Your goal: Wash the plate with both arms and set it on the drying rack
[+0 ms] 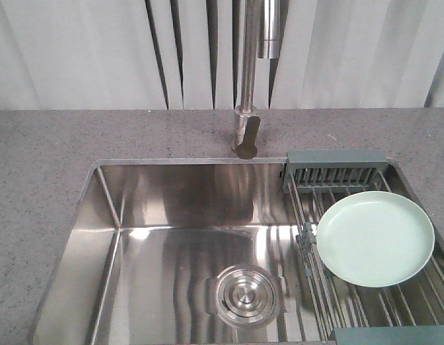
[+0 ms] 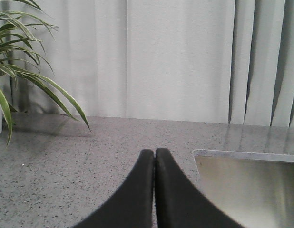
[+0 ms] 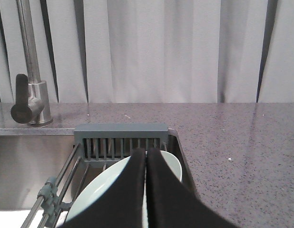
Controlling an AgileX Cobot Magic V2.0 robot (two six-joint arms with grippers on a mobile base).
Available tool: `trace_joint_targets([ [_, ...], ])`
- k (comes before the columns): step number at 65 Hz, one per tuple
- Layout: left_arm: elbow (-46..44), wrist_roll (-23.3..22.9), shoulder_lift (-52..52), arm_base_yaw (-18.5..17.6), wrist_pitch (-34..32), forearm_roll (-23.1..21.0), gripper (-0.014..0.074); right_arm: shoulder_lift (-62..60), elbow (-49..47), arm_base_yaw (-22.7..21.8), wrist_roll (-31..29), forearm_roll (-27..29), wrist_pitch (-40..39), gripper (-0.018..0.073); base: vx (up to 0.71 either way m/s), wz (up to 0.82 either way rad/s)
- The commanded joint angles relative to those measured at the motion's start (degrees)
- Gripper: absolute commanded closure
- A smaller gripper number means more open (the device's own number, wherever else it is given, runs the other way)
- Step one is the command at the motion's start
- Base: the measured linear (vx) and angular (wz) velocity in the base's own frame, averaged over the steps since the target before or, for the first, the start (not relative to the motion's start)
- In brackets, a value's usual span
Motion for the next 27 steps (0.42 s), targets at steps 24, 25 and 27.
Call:
trace_joint_targets([
  [24,-1.6,-0.1,-0.9,-0.3,-4.4,-0.5,0.0603,-0.2,0.1,-0.4,-0.1,-0.4,-4.3,0.0567,0.0,0.0],
  [25,-1.6,-0.1,-0.9,-0.3,-4.4,-0.5,0.0603,-0.2,0.1,-0.4,-0.1,-0.4,-4.2,0.0567,0.0,0.0],
  [27,-1.6,-0.1,-0.9,-0.3,-4.4,-0.5,0.0603,-0.2,0.1,-0.4,-0.1,-0.4,-4.2,0.0567,0.0,0.0],
])
